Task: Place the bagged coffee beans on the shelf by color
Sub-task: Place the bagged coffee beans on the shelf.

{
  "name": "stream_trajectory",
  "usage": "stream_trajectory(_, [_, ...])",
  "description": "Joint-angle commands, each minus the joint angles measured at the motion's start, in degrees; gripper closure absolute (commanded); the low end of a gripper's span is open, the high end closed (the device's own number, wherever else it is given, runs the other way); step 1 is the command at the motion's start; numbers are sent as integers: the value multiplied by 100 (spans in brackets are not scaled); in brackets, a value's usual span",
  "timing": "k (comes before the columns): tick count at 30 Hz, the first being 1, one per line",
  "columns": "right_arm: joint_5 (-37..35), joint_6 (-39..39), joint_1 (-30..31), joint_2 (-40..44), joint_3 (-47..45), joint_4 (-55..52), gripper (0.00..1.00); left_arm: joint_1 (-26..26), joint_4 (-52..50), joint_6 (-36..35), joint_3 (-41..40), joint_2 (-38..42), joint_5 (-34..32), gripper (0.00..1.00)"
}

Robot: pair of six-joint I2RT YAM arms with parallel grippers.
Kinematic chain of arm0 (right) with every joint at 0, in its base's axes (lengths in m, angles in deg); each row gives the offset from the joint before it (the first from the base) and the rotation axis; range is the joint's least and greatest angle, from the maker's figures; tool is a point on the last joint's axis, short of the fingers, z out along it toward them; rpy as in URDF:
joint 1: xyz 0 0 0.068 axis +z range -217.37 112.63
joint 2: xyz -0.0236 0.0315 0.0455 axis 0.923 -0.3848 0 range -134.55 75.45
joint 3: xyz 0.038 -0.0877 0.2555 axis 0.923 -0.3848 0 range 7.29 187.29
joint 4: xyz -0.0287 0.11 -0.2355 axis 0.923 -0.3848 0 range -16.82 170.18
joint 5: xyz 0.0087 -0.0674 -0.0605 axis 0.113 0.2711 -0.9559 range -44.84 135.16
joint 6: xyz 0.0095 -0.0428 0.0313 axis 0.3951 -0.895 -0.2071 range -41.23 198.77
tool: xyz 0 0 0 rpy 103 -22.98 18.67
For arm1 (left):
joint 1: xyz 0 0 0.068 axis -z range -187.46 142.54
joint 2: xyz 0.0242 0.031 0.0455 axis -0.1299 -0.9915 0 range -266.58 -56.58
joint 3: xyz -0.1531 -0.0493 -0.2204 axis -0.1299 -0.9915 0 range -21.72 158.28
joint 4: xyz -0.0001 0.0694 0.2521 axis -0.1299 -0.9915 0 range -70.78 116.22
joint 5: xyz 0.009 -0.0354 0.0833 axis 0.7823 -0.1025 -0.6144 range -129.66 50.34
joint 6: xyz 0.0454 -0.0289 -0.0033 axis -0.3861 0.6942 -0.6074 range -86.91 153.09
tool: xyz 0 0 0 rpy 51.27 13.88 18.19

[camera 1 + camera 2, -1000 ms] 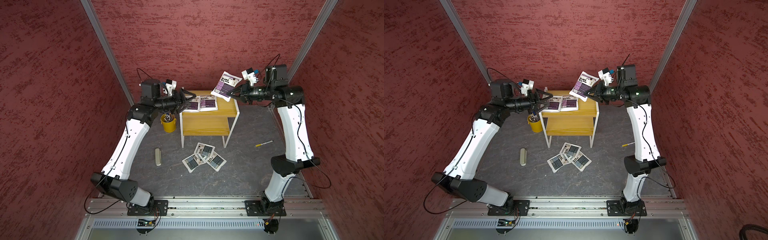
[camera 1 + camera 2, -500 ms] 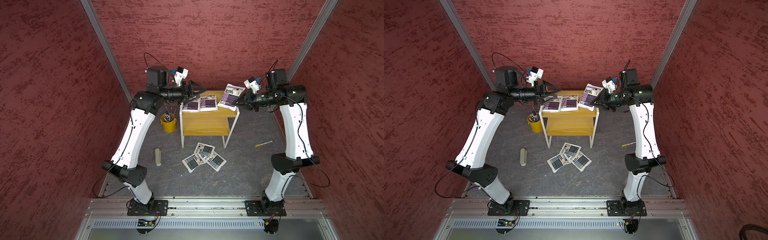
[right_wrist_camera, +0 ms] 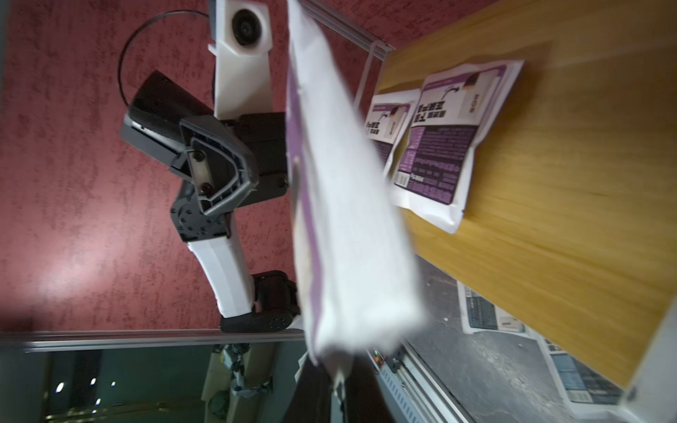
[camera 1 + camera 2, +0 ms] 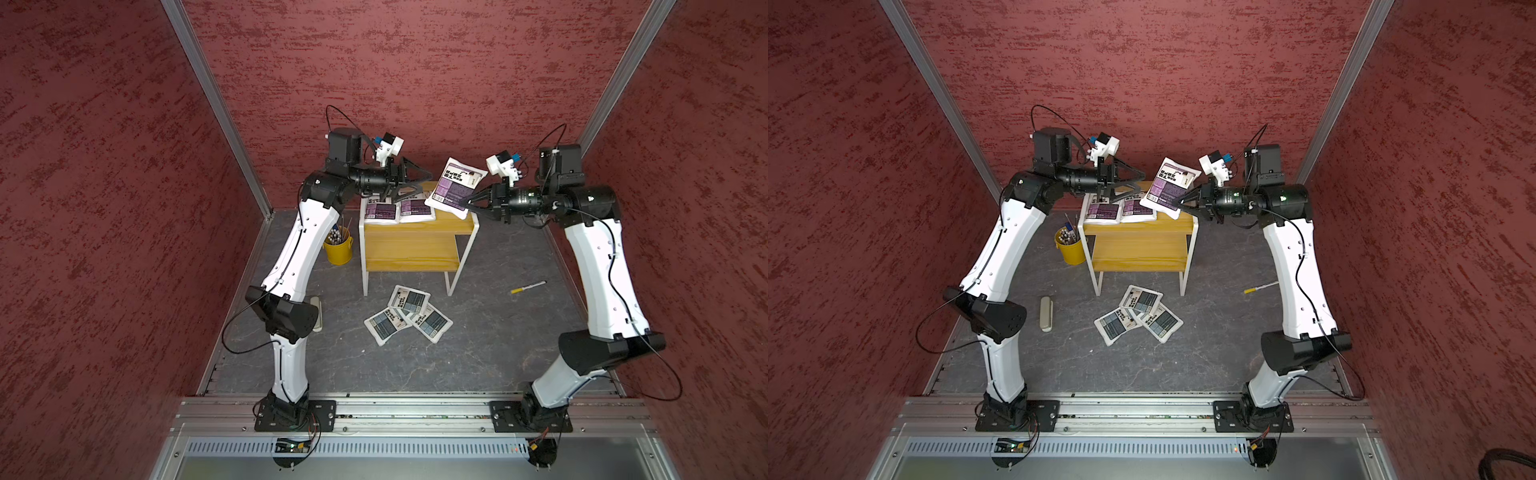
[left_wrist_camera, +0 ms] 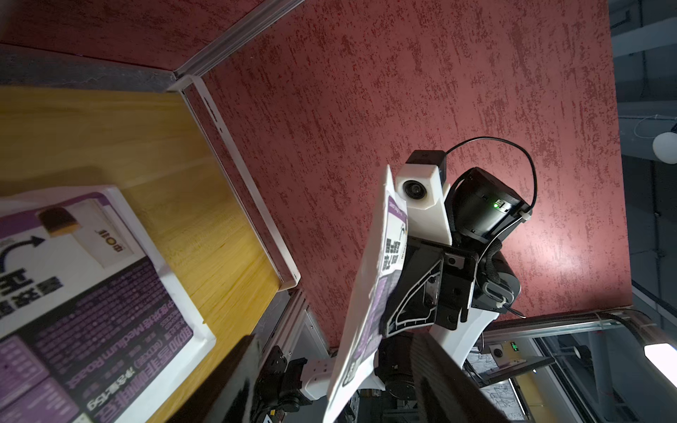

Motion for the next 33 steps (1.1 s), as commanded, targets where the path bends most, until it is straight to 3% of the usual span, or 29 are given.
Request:
stream_trajectory(1, [684,846,5,286,-562,1721,97,4,335,24,140,58,385,31])
stream_trajectory(8, [817,1146,120,279,-822,2221,98,44,1393,697,-185,152,767,34])
stream_trajectory(19, [897,1112,356,142,-808,2137,97,48,1299,677,-203,173,774,45])
stream_trajectory(27, [836,1024,469,77,-787,2033,95,57,1274,676,-244,176,812,64])
stream_trajectory(33, [756,1022,471,82,-796,2027,88,57,1547,812,-473,256,792,77])
